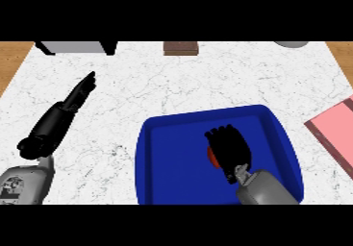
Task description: Pick the bell pepper from the tray and place it in the cardboard box
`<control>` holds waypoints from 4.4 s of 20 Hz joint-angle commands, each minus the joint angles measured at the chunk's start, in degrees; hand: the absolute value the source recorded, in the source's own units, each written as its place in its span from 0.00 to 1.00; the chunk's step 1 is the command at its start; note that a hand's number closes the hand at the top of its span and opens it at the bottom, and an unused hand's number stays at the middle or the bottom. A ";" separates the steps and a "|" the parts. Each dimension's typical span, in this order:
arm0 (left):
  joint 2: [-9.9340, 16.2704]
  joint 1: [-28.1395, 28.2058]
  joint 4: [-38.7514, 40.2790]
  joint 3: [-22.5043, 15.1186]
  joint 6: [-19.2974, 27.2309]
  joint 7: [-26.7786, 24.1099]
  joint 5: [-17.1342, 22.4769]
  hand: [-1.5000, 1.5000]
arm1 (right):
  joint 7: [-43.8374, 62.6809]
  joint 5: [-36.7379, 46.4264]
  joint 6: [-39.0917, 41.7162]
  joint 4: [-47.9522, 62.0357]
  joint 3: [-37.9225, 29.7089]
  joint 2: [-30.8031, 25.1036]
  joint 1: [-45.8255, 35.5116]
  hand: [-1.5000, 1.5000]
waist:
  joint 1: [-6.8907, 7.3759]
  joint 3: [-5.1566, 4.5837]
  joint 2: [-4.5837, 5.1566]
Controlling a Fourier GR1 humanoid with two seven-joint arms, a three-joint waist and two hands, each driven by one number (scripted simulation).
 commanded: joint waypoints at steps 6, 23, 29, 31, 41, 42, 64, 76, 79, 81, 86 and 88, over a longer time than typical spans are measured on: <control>-0.31 -0.81 0.18 1.61 -1.26 -0.22 -0.22 0.50 | -11.49 4.61 -9.80 7.31 -0.70 0.06 -4.96 1.00 | 0.12 0.01 0.03; -1.47 -0.52 2.10 2.15 -1.58 -1.24 -1.27 0.50 | -15.69 -4.09 -21.96 -5.43 -18.08 -3.25 1.04 1.00 | -0.39 0.00 -0.10; -0.78 -1.45 3.51 3.84 -2.22 -2.14 -0.49 0.50 | -9.49 -4.80 -12.48 -22.96 -21.12 -5.65 -0.32 1.00 | -0.83 -0.04 -0.17; -1.42 2.03 -0.24 2.38 -2.08 -0.71 -0.94 0.50 | -1.78 -3.07 -13.81 -25.67 -22.59 -1.40 -2.02 1.00 | -0.51 -0.05 -0.40; -3.33 -1.11 -0.08 1.00 -1.18 1.27 -2.00 0.50 | 6.45 -9.88 -15.85 -25.46 -45.74 -5.77 -7.82 1.00 | -0.16 0.00 -0.02; -2.31 -2.00 0.66 1.61 -1.48 1.39 -2.36 0.50 | 5.93 -10.55 -16.68 -24.25 -47.32 -6.45 -7.54 1.00 | -0.19 0.01 0.01; -3.04 2.19 -3.29 1.32 -2.39 1.60 -2.59 0.50 | -19.50 -19.30 -1.51 18.34 -59.37 -33.22 -0.26 1.00 | 0.31 0.06 0.11; -3.47 1.65 -2.65 1.97 -2.35 0.84 -2.50 0.50 | -36.39 -32.05 -2.89 27.94 -67.77 -33.45 -8.55 0.00 | 0.60 0.13 -0.17; -2.94 0.16 -0.17 2.83 -1.95 0.53 -2.88 0.50 | -34.76 -43.64 -1.85 30.19 -78.44 -29.00 -13.68 0.00 | -1.07 0.17 -0.47; -4.23 0.42 -1.32 1.97 -0.78 1.29 -3.53 0.50 | -32.10 -47.91 -3.33 32.49 -83.68 -27.42 -14.75 0.00 | -1.06 0.16 -0.49; -2.11 1.04 0.31 3.90 -2.12 -2.11 -2.80 0.50 | -27.01 -54.50 -3.76 40.18 -92.84 -33.88 -16.03 0.00 | -0.32 0.06 0.15; -3.31 0.55 -1.97 2.60 -1.69 -0.07 -3.21 0.50 | -28.23 -55.47 -3.44 43.16 -93.56 -37.60 -15.08 0.00 | 0.07 0.09 0.14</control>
